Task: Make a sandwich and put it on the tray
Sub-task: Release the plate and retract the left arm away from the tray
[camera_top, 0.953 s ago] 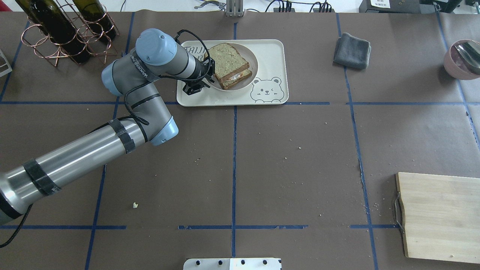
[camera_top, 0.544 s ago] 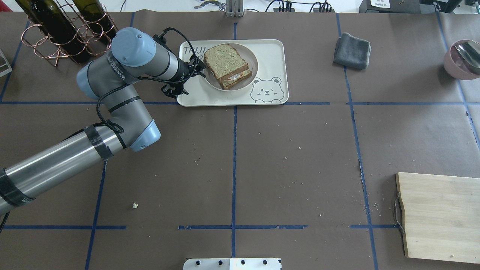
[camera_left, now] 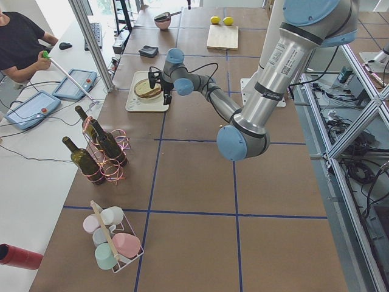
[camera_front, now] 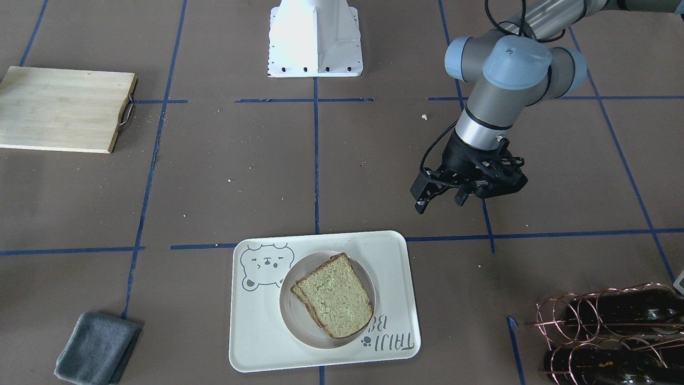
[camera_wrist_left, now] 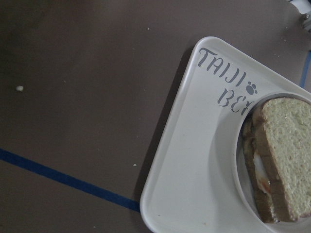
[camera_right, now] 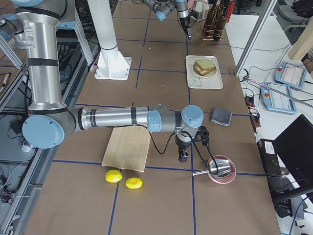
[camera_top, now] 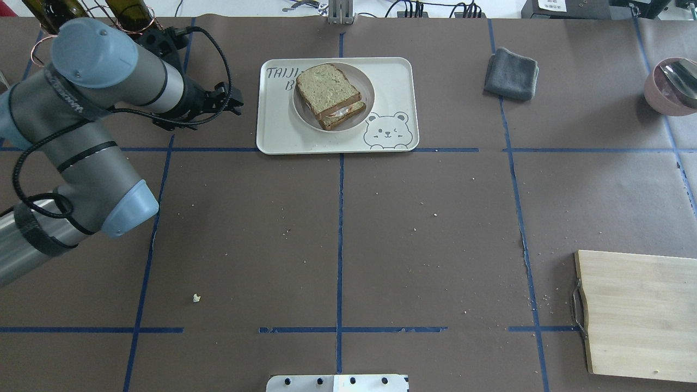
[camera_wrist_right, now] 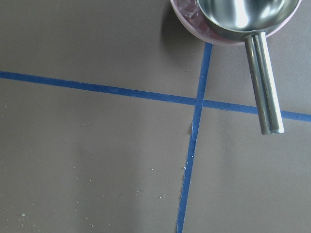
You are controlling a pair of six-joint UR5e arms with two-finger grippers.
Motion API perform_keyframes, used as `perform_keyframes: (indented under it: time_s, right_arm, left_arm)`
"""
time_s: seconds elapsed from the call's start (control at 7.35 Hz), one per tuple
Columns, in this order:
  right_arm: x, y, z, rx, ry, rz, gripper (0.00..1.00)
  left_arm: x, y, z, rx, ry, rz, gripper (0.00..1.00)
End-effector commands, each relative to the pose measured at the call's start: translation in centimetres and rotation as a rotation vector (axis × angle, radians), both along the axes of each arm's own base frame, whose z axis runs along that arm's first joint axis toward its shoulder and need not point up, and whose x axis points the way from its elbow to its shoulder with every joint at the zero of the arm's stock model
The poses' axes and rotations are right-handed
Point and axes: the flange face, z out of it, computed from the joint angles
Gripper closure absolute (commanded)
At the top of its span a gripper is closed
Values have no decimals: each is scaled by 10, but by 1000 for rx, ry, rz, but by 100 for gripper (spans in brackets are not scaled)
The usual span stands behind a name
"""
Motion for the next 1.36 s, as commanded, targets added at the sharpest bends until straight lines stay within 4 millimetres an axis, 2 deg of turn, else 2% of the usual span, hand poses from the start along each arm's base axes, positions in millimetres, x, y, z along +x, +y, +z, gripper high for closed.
perform_keyframes:
  time_s: [0.0,0.14,0.41,0.54,0.82,0.95,1.09,1.22]
  right_arm:
    - [3,0,0,1,0,5,0]
    - [4,0,0,1,0,6,0]
    - [6,-1,-2,6,-2,12,0]
    - [9,-1,-2,7,-2,16,0]
    - [14,-1,-8,11,-36,30,0]
    - [14,0,-7,10,-45,28,0]
    - [18,2,-5,10,-45,32,0]
    - [19,4,0,3,-43,32,0]
  left_arm:
    - [-96,-2,44,206,-211,135,0]
    - [-144,-6,77,245,-263,189,0]
    - [-252,-7,141,335,-299,342,0]
    - [-292,-3,163,315,-308,321,0]
    - [-292,-11,185,299,-310,310,0]
    - [-295,-8,206,270,-316,314,0]
    - [-297,5,246,207,-329,331,0]
    - [-308,1,262,162,-328,322,0]
